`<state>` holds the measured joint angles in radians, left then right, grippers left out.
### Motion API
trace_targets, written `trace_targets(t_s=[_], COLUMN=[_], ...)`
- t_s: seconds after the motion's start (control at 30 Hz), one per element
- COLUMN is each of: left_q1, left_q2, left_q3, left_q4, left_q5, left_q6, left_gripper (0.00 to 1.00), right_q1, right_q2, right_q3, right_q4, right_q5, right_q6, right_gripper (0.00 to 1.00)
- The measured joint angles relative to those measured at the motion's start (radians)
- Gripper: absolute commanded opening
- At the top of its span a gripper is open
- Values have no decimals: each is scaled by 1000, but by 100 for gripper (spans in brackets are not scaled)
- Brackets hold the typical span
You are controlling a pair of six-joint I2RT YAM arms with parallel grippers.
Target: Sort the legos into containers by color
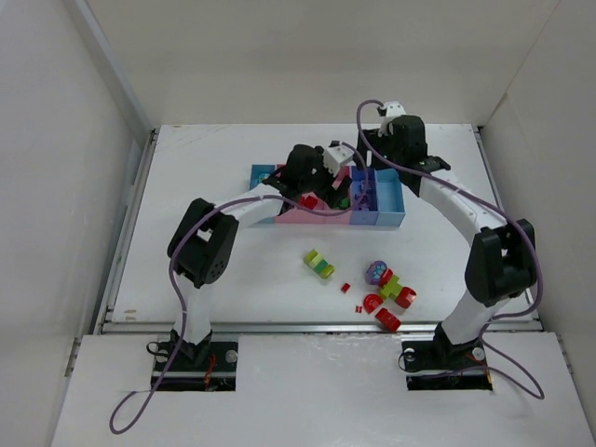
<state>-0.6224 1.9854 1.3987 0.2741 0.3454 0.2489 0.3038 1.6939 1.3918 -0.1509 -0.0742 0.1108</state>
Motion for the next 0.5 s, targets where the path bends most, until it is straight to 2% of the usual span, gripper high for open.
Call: trace_targets(t_s=[0.17,0.3,0.4,0.5], left_q1=[0,8,40,111], left_q2=[0,-39,-185,-424], left_q3=[41,45,-72,-256], left_q4=[-37,-101,-127,-146], left_q5=[0,21,83,181], left_q6=[5,37,120,275], left_gripper=[89,89,89,97], right_q1=[-2,8,45,96], right_q2=[-44,-158,-288,-409], right_q3=[-32,-93,-164,-228], right_q4=[-6,-5,-6,-22], right_q5=[0,16,28,6], right_q6=[-44,-108,-155,-188], right_gripper=[82,82,85,85])
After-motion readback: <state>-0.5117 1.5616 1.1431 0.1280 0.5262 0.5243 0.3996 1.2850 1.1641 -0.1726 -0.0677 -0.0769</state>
